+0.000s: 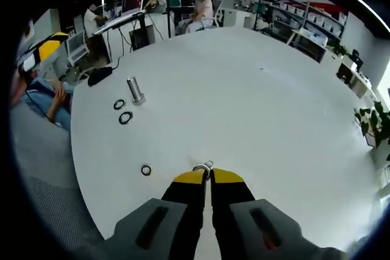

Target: Place the washer onto the threaded stud by aligning its center hole with the stud, sliding it down to the base, and recovering from edge contact or off-axis alignment until the washer reaches the visible bottom stop.

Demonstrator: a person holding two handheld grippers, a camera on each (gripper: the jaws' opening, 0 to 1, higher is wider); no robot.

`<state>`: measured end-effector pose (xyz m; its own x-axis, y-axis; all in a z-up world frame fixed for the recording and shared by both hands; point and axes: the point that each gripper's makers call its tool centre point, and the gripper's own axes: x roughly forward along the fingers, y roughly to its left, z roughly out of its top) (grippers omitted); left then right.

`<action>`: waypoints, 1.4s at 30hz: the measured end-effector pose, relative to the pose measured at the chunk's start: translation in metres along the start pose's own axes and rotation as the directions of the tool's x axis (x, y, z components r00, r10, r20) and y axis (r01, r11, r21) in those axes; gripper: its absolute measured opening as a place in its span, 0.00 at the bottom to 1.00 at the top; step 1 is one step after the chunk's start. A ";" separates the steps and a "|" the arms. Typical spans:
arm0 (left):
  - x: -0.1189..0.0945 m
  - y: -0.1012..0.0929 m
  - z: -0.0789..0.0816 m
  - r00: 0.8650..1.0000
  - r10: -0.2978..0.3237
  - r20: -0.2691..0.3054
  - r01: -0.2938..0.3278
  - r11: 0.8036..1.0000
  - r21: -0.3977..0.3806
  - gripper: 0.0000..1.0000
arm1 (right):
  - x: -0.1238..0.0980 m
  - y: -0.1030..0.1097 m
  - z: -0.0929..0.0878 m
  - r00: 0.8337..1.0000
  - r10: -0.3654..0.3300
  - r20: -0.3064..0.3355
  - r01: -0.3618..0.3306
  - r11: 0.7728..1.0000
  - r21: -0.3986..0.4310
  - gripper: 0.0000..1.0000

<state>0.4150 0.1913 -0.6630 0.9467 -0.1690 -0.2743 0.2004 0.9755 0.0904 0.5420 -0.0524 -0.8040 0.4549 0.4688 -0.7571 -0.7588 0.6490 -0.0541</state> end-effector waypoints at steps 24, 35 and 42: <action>0.000 0.003 -0.002 1.000 0.010 -0.007 -0.010 1.000 0.005 0.14 | 0.010 -0.007 0.006 1.000 0.009 -0.024 -0.008 1.000 0.006 0.04; 0.000 0.003 -0.001 1.000 0.011 -0.005 -0.011 1.000 0.002 0.14 | 0.011 -0.008 0.003 0.999 0.006 -0.040 -0.006 1.000 0.016 0.04; 0.000 0.004 -0.002 1.000 0.015 -0.006 -0.015 1.000 0.002 0.14 | 0.014 -0.008 0.003 0.999 0.011 -0.043 -0.009 1.000 0.027 0.05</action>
<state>0.4152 0.1956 -0.6642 0.9479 -0.1538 -0.2791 0.1869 0.9777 0.0959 0.5553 -0.0492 -0.8120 0.4265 0.4495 -0.7849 -0.7502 0.6605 -0.0294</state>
